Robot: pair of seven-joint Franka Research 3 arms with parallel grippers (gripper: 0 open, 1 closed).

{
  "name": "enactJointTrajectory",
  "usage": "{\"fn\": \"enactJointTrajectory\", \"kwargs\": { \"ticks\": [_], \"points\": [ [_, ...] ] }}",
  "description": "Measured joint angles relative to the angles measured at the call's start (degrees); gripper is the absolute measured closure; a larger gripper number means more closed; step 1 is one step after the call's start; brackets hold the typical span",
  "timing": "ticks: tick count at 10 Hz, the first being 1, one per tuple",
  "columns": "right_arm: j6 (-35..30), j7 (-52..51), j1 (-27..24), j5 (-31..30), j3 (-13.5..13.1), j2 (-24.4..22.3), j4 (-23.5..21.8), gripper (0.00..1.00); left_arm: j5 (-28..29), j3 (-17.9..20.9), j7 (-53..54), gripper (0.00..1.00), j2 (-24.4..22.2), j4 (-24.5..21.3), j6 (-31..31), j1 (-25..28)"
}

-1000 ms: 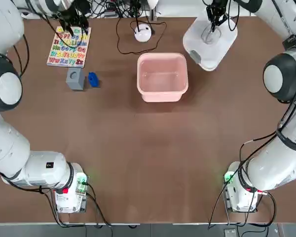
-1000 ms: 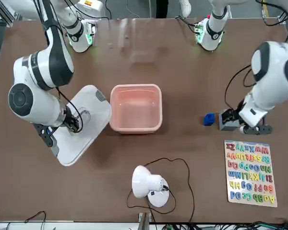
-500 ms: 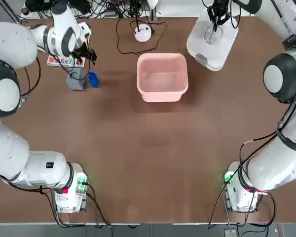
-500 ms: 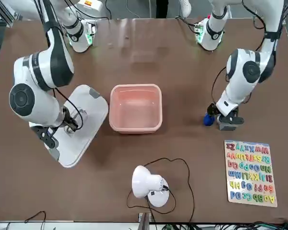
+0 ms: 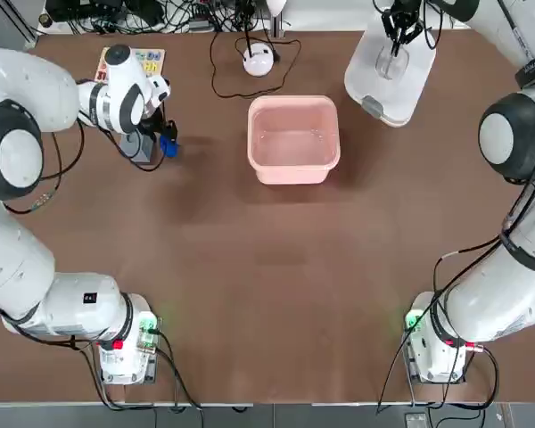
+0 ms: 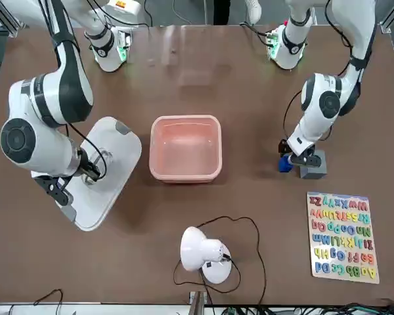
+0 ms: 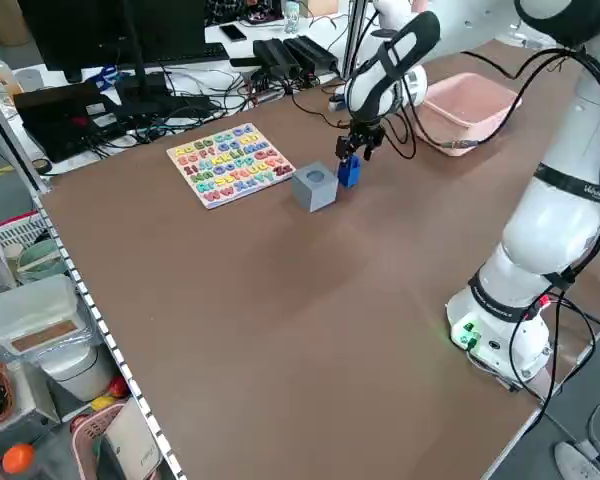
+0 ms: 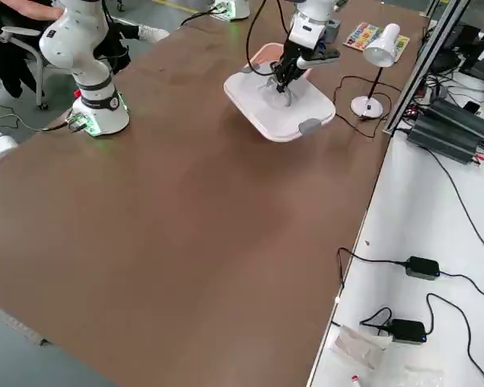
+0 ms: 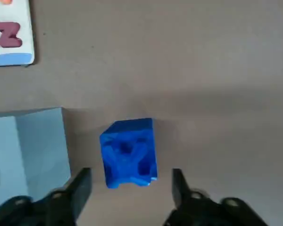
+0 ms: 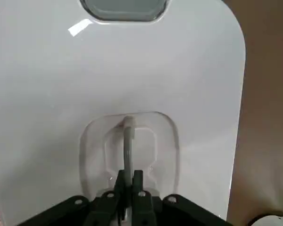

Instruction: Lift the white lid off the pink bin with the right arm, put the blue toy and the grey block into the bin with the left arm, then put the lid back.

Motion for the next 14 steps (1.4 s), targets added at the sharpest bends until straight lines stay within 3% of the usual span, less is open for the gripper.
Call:
{"fn": "enactJointTrajectory", "kwargs": {
  "ticks": [6,8,9,10,11,14],
  "points": [
    [-0.2,-0.1,-0.1,0.0,0.0,0.0,0.0,0.92,0.0,0.0,0.0,0.30,2.6,0.2,4.3,1.0],
    [-0.3,-0.1,-0.1,0.0,0.0,0.0,-0.1,0.92,0.0,0.0,-0.2,0.50,2.6,0.8,4.4,1.2],
    [-0.5,-0.1,-0.2,0.0,0.0,0.0,-0.1,0.92,0.0,0.0,-1.0,0.50,2.4,1.9,4.1,1.5],
    [-0.6,-0.2,-0.2,0.0,0.0,0.0,-0.1,0.92,0.0,-0.1,-2.3,0.50,1.4,3.7,1.5,1.6],
    [-0.7,-0.3,-0.2,0.0,0.0,0.0,-0.1,0.92,0.0,-0.9,-4.3,0.50,-0.4,6.8,-5.1,1.6],
    [-1.1,-0.8,-1.1,0.0,0.0,0.0,-0.1,0.92,-0.4,-10.0,-19.5,0.50,-4.3,24.4,-33.8,1.4]
  ]
}}
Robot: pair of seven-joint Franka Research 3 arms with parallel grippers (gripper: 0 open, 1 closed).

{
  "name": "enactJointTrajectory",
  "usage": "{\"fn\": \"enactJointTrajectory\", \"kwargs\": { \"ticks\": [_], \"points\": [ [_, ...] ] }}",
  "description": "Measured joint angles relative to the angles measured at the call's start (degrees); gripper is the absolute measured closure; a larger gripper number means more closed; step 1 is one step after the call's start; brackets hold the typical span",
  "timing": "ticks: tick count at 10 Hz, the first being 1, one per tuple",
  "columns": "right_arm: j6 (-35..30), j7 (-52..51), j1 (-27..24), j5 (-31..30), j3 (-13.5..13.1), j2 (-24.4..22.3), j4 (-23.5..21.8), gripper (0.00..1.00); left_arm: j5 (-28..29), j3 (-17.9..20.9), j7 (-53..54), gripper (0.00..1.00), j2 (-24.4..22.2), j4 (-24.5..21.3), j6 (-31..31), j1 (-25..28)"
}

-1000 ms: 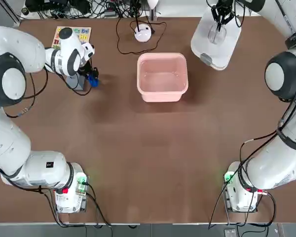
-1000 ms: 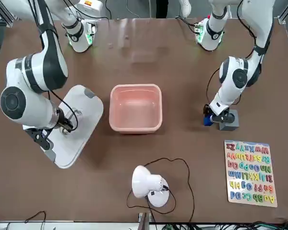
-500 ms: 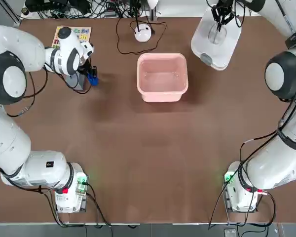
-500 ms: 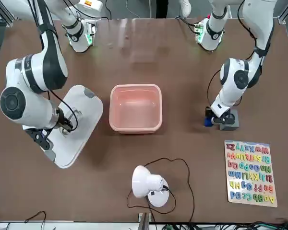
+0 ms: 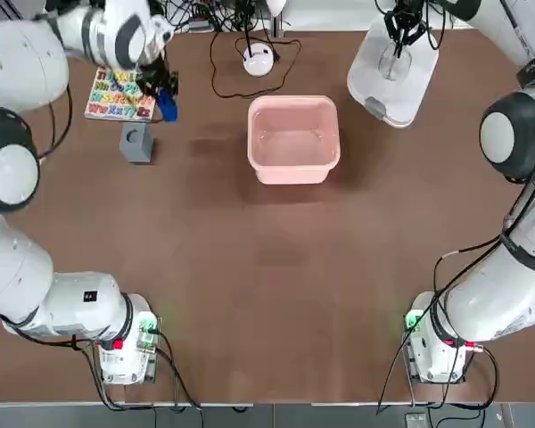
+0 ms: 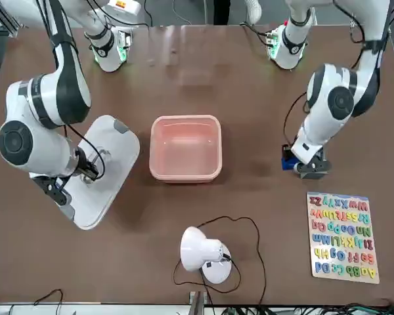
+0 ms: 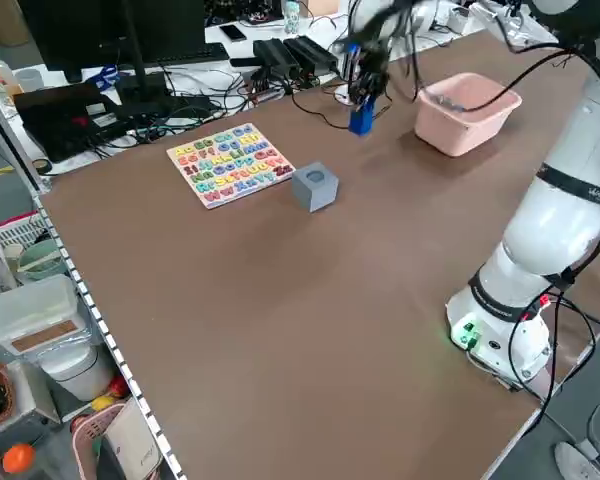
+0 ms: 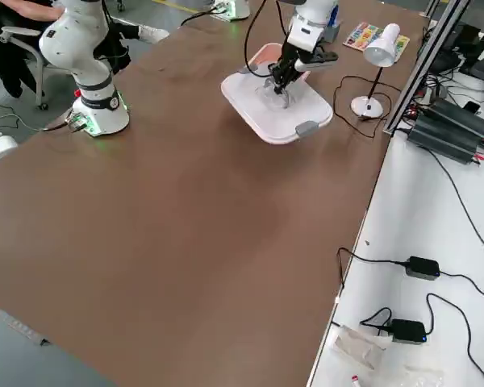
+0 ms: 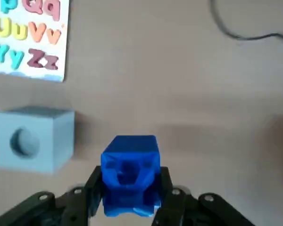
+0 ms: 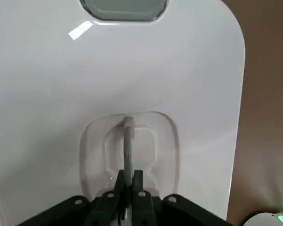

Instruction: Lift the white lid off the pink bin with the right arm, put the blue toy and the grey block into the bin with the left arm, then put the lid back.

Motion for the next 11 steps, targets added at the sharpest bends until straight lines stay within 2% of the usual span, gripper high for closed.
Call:
{"fn": "enactJointTrajectory", "kwargs": {
  "ticks": [1,3,4,5,7,9,11],
  "points": [
    [-0.1,-0.1,-0.2,0.0,0.0,0.0,0.0,0.92,-1.8,-3.9,-6.3,0.50,0.0,5.1,-5.1,-0.2],
    [-0.2,-0.1,-0.2,0.0,0.0,0.0,0.0,0.92,-4.1,-10.3,-20.7,0.50,1.8,11.7,-7.0,-2.6],
    [-0.3,-0.1,-0.3,0.0,0.1,0.0,0.0,0.92,-3.9,-11.7,-27.9,0.50,3.7,13.7,-7.0,-6.3],
    [-0.4,-0.1,-0.3,0.0,0.1,0.0,0.0,0.92,-2.4,-11.9,-34.6,0.50,6.4,15.8,-6.9,-11.1],
    [-0.5,-0.1,-0.4,0.0,0.1,0.0,0.0,0.93,5.2,-11.8,-46.0,0.50,13.8,20.6,-6.7,-18.4],
    [-0.6,-0.1,-0.4,0.0,0.1,0.0,0.0,0.93,10.5,-11.7,-50.4,0.50,21.2,23.5,-5.9,-21.9],
    [-0.6,-0.1,-0.5,0.0,0.1,0.0,0.0,0.93,12.5,-11.7,-51.8,0.48,24.4,24.8,-4.3,-23.4]
  ]
}}
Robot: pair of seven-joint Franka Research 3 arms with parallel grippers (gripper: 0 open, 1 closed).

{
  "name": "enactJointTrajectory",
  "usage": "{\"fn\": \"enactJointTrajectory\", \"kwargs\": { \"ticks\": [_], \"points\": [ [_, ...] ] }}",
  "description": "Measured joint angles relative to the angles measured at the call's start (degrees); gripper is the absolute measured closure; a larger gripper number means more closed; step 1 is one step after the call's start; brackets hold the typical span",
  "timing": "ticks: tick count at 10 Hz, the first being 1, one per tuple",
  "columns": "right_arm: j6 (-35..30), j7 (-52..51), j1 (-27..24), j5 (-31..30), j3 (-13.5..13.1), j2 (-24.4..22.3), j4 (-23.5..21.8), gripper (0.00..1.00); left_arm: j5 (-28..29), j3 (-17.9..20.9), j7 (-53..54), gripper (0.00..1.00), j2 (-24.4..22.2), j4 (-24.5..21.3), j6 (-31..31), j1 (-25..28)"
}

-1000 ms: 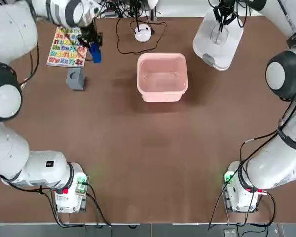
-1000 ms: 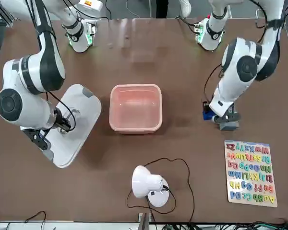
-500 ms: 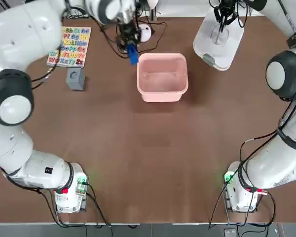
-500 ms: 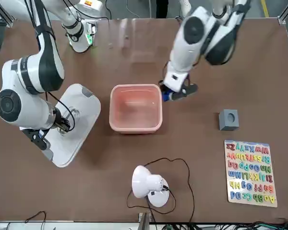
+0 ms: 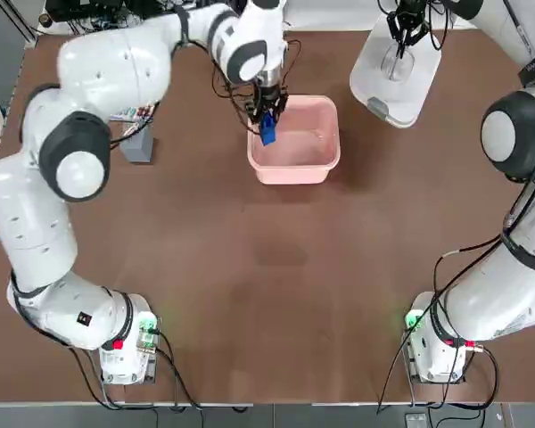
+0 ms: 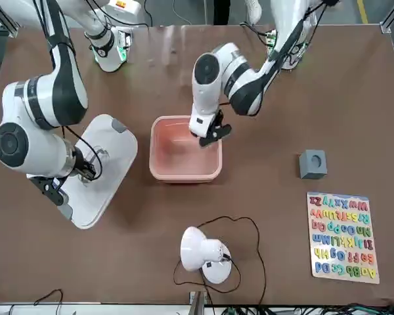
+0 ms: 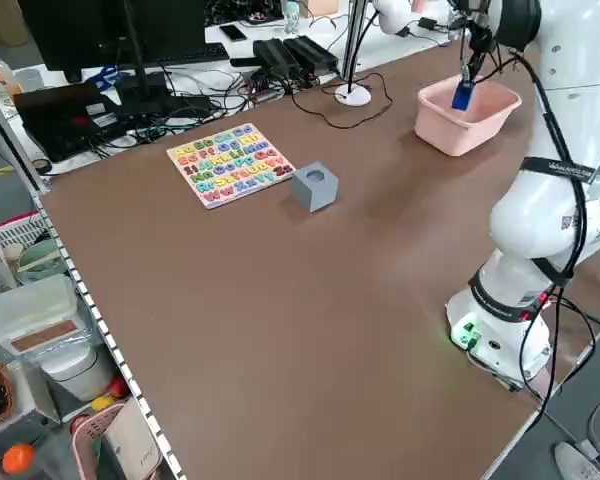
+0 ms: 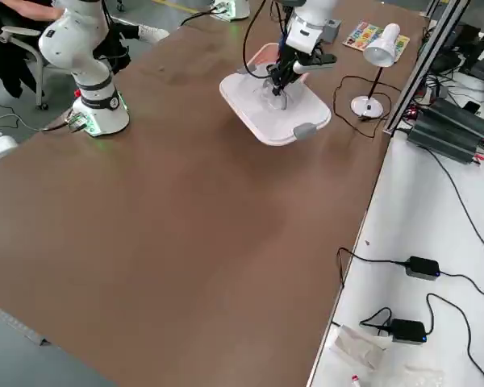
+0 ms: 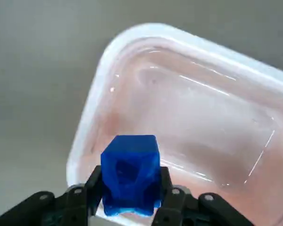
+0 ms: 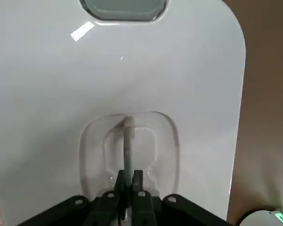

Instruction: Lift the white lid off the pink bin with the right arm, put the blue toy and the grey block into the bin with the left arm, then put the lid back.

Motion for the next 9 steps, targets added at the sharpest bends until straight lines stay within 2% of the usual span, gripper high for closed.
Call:
{"fn": "enactJointTrajectory", "kwargs": {
  "ticks": [1,3,4,6,8,9],
  "points": [
    [0.0,0.0,0.0,0.0,0.0,0.0,0.0,0.93,0.5,0.0,0.0,0.37,0.0,0.3,-0.1,0.1],
    [-0.1,0.0,-0.1,0.0,0.0,0.0,0.0,0.93,0.7,0.1,0.0,0.07,-1.2,1.4,-0.9,1.3],
    [-0.1,0.0,-0.1,0.0,0.0,0.0,0.0,0.93,0.7,0.2,0.5,0.00,-2.6,1.8,-2.7,3.1],
    [-0.2,0.0,-0.1,0.0,0.0,0.0,0.0,0.93,0.5,-1.1,8.4,0.00,-6.1,0.9,-7.3,10.1],
    [-0.4,0.0,-0.2,0.0,0.0,0.0,0.0,0.93,0.4,-5.0,17.8,0.00,-9.4,-5.1,-6.3,20.3],
    [-0.4,0.0,-0.2,0.0,0.0,0.0,0.0,0.93,0.5,-6.9,21.2,0.00,-11.1,-9.9,-2.6,26.0]
  ]
}}
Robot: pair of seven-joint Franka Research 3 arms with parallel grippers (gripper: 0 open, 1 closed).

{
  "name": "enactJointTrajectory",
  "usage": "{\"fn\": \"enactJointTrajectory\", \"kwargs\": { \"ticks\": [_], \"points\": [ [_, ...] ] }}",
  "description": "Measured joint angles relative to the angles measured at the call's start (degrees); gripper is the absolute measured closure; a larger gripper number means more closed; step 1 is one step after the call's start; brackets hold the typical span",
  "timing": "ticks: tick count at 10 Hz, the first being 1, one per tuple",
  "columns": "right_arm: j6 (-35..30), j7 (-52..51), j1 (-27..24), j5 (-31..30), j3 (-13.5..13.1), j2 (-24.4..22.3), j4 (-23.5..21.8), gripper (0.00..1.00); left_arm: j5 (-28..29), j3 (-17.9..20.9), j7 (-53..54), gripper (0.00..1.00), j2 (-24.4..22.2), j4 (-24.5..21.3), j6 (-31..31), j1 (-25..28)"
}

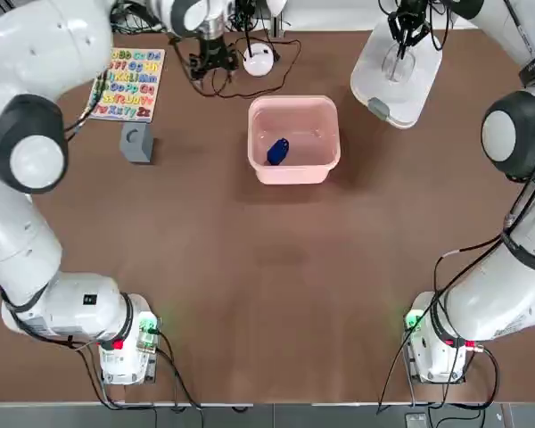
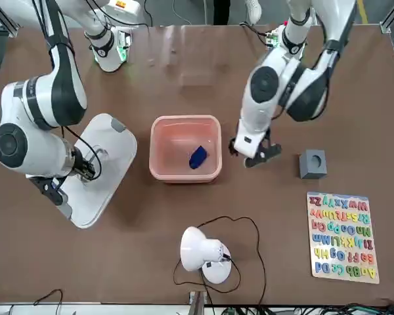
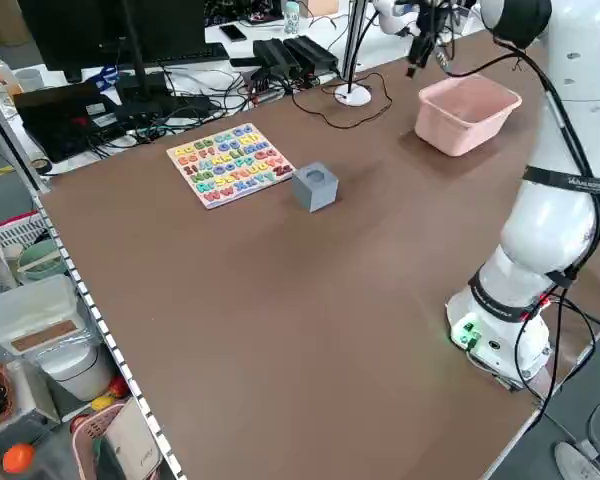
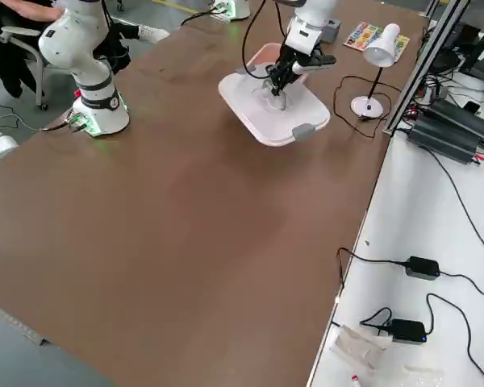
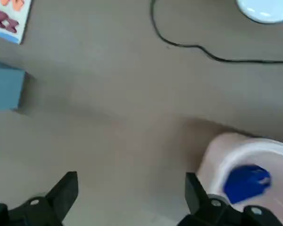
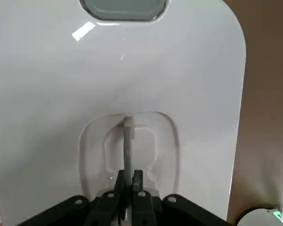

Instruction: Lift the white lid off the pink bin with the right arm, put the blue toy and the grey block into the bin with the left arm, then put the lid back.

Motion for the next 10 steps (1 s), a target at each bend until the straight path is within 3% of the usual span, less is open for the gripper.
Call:
{"fn": "enactJointTrajectory", "kwargs": {
  "ticks": [3,6,8,10],
  "points": [
    [0.0,0.0,0.0,0.0,0.0,0.0,0.0,0.93,0.1,-1.6,7.1,0.00,-4.4,-14.1,11.0,12.1],
    [0.0,0.0,-0.1,0.0,0.0,0.0,0.0,0.93,0.5,-1.7,15.1,0.00,-6.6,-20.4,16.3,20.2],
    [0.0,0.0,-0.1,0.0,0.0,0.0,0.0,0.93,5.1,-1.6,23.1,0.00,-6.6,-26.9,27.6,28.2],
    [0.0,0.0,-0.1,0.0,0.0,0.0,0.0,0.93,11.2,-1.6,25.5,0.01,-5.9,-32.3,35.7,33.0]
  ]
}}
